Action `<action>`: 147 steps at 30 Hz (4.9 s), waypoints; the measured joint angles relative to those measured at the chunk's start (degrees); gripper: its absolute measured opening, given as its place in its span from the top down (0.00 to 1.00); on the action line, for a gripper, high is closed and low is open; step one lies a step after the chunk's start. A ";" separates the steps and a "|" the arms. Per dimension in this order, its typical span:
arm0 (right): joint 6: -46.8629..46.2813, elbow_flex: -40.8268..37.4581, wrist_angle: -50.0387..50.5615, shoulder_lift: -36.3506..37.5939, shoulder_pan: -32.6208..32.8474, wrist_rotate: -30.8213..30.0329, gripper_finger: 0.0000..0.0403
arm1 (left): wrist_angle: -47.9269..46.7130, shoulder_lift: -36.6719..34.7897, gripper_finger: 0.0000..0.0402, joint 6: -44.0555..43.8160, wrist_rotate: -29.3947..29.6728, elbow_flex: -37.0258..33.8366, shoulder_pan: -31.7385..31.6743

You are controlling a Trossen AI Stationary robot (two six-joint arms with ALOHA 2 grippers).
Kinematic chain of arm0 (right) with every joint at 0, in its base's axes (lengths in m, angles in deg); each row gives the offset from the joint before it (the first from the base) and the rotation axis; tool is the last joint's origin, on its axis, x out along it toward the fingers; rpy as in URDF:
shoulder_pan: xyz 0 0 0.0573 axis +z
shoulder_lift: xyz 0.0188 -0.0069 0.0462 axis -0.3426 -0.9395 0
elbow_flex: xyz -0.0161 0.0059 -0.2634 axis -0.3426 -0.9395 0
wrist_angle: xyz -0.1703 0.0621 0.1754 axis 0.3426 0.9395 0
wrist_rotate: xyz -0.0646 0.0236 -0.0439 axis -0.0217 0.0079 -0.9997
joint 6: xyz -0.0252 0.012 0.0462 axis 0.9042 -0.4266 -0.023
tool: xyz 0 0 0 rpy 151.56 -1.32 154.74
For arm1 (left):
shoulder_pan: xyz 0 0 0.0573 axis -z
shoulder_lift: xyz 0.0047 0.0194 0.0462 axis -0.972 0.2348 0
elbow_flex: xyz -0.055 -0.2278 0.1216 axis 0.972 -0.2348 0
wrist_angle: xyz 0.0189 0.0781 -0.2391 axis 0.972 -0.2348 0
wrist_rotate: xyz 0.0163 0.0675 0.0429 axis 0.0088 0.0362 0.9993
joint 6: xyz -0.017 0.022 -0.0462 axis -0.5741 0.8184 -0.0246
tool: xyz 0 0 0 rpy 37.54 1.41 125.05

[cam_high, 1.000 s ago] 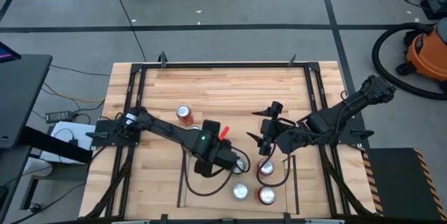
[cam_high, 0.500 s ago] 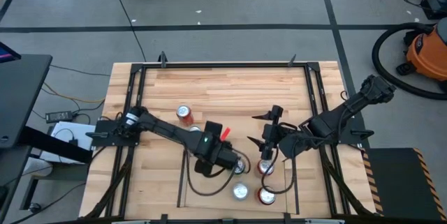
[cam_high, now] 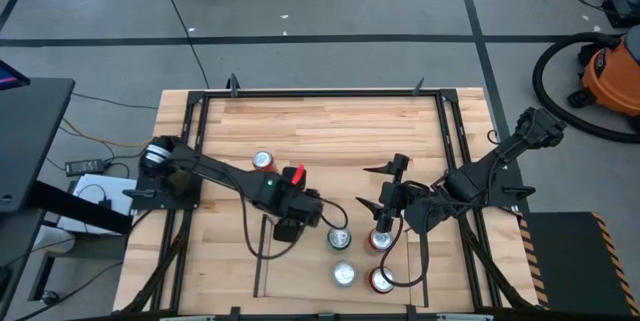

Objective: Place canned beverage on shelf
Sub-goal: Put the blue soda can can on the shelf

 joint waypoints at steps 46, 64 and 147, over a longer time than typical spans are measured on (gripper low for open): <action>-0.34 0.00 -0.04 0.00 -0.56 0.02 0.13 | 1.76 -2.46 0.37 2.13 -4.77 0.64 -1.47; -0.37 0.00 -0.04 0.00 -0.56 0.03 0.13 | -1.69 -2.48 0.37 1.00 -6.78 5.52 2.37; -0.37 0.02 -0.12 0.00 -2.09 2.09 0.13 | 3.94 12.39 0.24 7.00 -6.44 17.88 17.01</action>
